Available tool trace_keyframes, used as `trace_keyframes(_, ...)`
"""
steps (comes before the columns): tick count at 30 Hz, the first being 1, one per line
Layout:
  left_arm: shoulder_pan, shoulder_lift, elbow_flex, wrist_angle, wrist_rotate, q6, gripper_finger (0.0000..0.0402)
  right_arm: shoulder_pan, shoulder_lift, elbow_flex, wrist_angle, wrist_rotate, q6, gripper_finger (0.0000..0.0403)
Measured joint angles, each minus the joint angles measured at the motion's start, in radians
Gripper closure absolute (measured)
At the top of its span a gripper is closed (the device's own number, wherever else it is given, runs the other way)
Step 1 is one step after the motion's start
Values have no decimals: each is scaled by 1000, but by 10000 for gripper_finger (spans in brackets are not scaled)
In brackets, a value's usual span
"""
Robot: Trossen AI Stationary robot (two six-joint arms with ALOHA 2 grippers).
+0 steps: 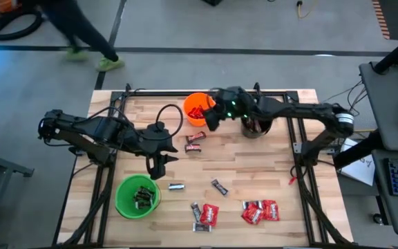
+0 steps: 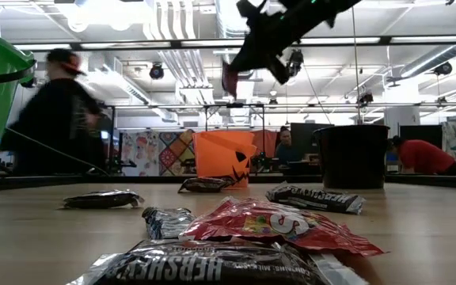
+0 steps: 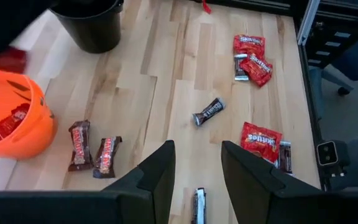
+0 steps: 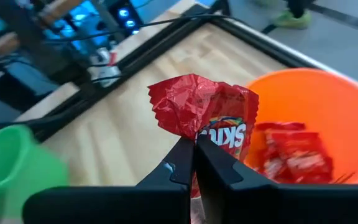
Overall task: Sort candy
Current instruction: Put the red candy into the orange bucket
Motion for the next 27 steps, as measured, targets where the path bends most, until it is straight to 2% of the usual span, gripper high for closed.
trace_keyframes(8, 0, -1, 0, 0, 0, -29, 287, -83, 162, 94, -33, 2, -30, 394)
trace_keyframes(16, 0, -1, 0, -2, 0, -35, 287, -84, 206, 109, -40, 26, -44, 386)
trace_keyframes(21, 0, -1, 0, -3, -1, -34, 287, -86, 207, 109, -37, 49, -43, 349)
trace_keyframes(27, 2, 1, 0, -4, -19, -32, 287, -86, 197, 109, -39, 52, -42, 276)
